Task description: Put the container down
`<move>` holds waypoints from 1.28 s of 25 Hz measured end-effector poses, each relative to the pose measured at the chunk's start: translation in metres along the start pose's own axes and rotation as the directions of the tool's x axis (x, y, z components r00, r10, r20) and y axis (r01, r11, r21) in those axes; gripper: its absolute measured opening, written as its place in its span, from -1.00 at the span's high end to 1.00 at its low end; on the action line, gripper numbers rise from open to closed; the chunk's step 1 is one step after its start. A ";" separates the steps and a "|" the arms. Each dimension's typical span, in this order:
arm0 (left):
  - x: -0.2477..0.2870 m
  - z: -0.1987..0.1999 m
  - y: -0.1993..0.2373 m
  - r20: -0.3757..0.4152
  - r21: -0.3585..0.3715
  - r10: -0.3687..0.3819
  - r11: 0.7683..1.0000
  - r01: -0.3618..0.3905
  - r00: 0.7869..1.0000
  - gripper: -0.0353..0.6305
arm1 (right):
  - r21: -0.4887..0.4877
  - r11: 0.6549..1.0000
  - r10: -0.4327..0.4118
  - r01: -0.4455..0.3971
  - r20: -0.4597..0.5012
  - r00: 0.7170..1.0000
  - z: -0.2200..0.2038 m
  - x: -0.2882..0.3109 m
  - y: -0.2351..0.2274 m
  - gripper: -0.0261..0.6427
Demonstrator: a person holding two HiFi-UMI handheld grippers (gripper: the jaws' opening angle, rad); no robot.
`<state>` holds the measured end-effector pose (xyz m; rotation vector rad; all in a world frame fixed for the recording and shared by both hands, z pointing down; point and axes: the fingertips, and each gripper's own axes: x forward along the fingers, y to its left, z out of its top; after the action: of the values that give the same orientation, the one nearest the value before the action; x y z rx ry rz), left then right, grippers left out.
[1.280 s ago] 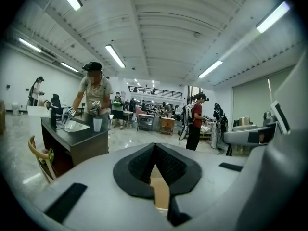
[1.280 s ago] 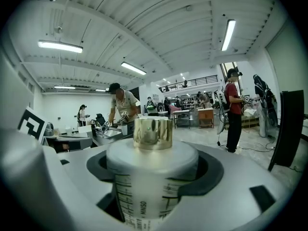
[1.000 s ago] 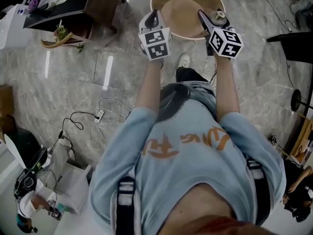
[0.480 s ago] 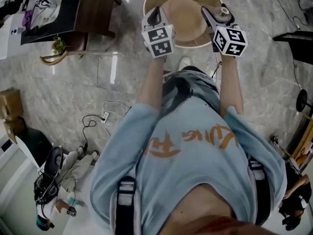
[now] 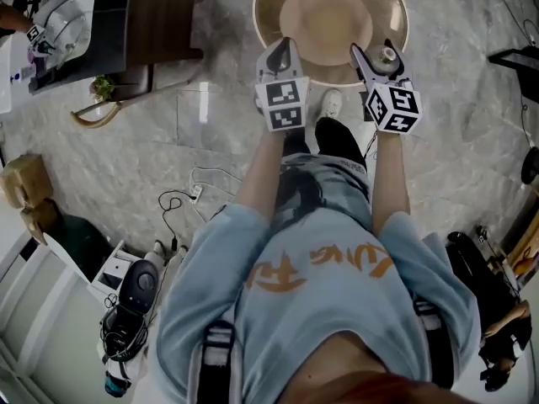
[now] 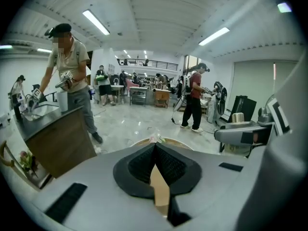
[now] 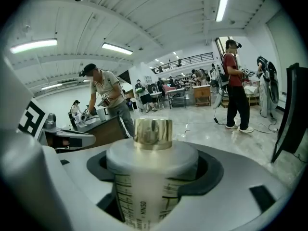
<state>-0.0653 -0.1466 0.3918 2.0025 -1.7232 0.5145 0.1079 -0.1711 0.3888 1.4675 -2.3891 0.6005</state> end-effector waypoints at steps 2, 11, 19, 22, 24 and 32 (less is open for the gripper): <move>0.014 -0.019 -0.002 -0.034 0.017 -0.034 0.999 0.034 0.999 0.82 | 0.004 1.000 -0.011 0.011 -0.033 0.999 -0.025 0.011 0.000 -0.15; 0.074 -0.119 -0.012 -0.126 0.004 -0.104 0.994 0.106 0.987 0.82 | 0.017 1.000 0.006 -0.003 -0.184 0.983 -0.163 0.046 -0.011 -0.15; 0.116 -0.198 -0.010 -0.182 -0.028 -0.105 0.994 0.101 0.978 0.82 | 0.027 0.996 0.091 -0.087 -0.277 0.957 -0.257 0.083 -0.006 -0.16; 0.127 -0.229 0.004 -0.211 -0.052 -0.071 0.997 0.061 0.975 0.82 | 0.021 0.991 0.130 -0.130 -0.303 0.944 -0.288 0.103 0.000 -0.15; 0.134 -0.245 0.013 -0.224 -0.055 -0.056 0.997 0.045 0.973 0.82 | 0.003 0.986 0.158 -0.165 -0.308 0.938 -0.301 0.119 0.006 -0.16; 0.152 -0.291 0.039 -0.263 -0.090 -0.024 0.996 0.000 0.965 0.82 | -0.157 0.953 0.201 -0.258 -0.307 0.930 -0.335 0.173 0.034 -0.16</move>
<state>-0.0782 -0.1146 0.7204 1.7908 -1.5429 0.6563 0.0052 -0.1316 0.7511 0.9527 -2.3252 0.5680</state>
